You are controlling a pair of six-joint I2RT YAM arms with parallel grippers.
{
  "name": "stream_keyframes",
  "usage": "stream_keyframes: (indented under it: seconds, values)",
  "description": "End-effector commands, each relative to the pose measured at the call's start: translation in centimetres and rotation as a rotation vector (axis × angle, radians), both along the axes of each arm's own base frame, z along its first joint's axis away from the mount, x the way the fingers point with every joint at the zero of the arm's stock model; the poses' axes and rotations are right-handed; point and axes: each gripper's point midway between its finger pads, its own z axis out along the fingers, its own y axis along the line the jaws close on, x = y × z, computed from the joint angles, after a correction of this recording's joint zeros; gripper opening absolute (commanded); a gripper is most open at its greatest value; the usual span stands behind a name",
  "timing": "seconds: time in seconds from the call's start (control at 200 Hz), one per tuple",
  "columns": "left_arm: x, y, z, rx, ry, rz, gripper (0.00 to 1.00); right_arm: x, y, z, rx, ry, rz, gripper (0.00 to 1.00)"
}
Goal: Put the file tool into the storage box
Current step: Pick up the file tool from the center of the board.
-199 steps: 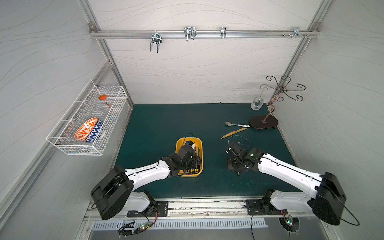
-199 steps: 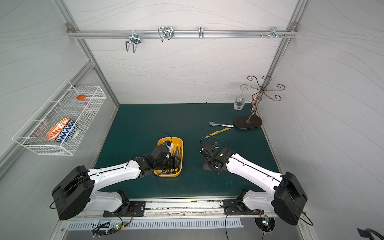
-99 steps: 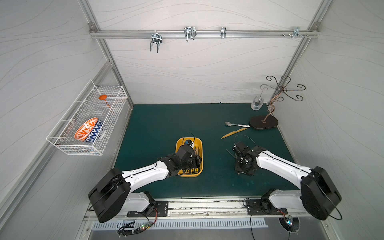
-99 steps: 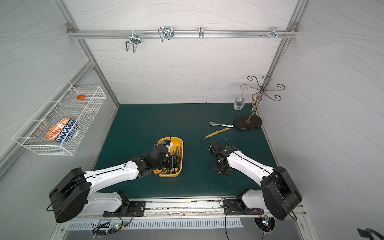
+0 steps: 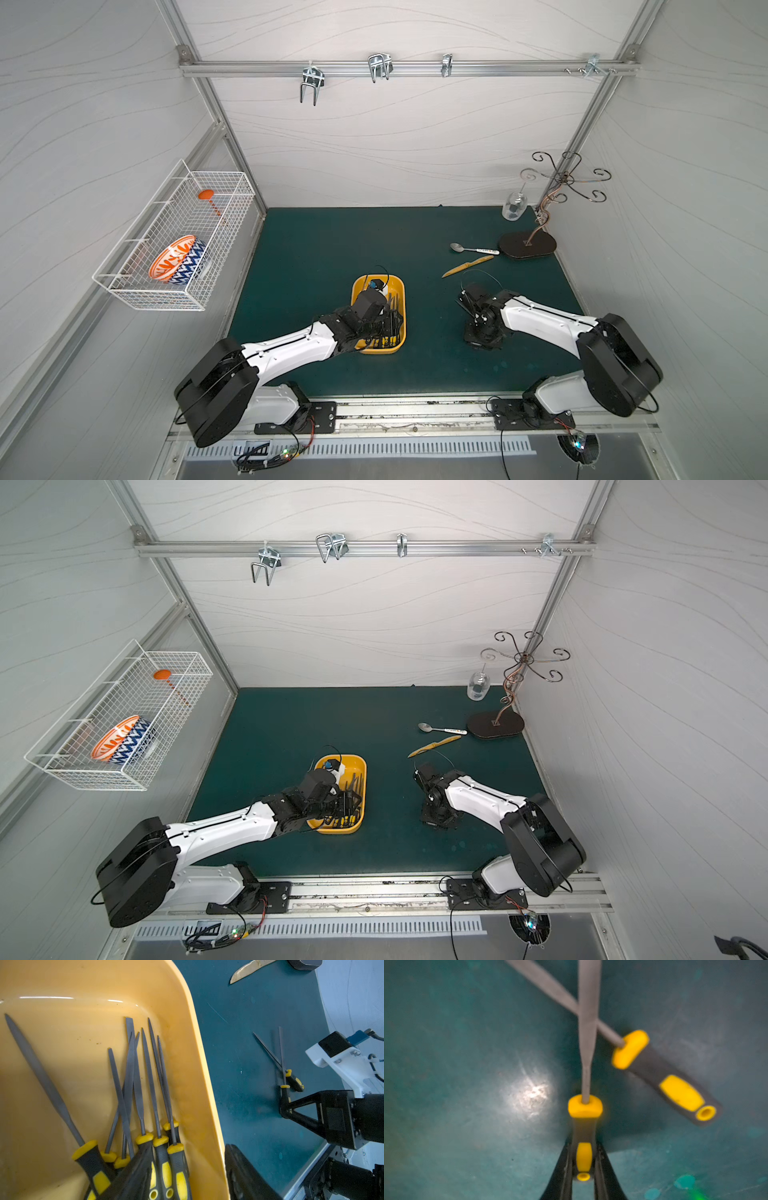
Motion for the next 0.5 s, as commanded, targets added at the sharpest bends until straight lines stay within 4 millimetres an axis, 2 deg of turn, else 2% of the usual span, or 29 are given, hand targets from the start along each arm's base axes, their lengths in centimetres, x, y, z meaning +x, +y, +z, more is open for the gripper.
stream_keyframes:
  seconds: [0.0, 0.09, 0.25, 0.38, 0.495]
  values:
    - [0.5, -0.5, 2.1, -0.041, -0.065, -0.007, 0.65, 0.0, 1.8, -0.6, 0.057, -0.014, 0.051, 0.04]
    - [0.5, -0.9, 3.1, -0.096, -0.094, -0.016, 0.71, 0.1, 5.0, 1.0, 0.166, -0.079, 0.158, 0.02]
    - [0.1, -1.9, 5.3, -0.211, -0.151, -0.054, 0.75, -1.4, 12.0, 5.9, 0.427, -0.182, 0.377, 0.05]
    - [0.0, -2.1, 6.0, -0.236, -0.169, -0.066, 0.75, -3.4, 16.0, 9.2, 0.573, -0.214, 0.524, 0.05]
    - [0.0, -2.1, 6.2, -0.244, -0.178, -0.069, 0.76, -4.9, 18.7, 11.0, 0.657, -0.215, 0.635, 0.05]
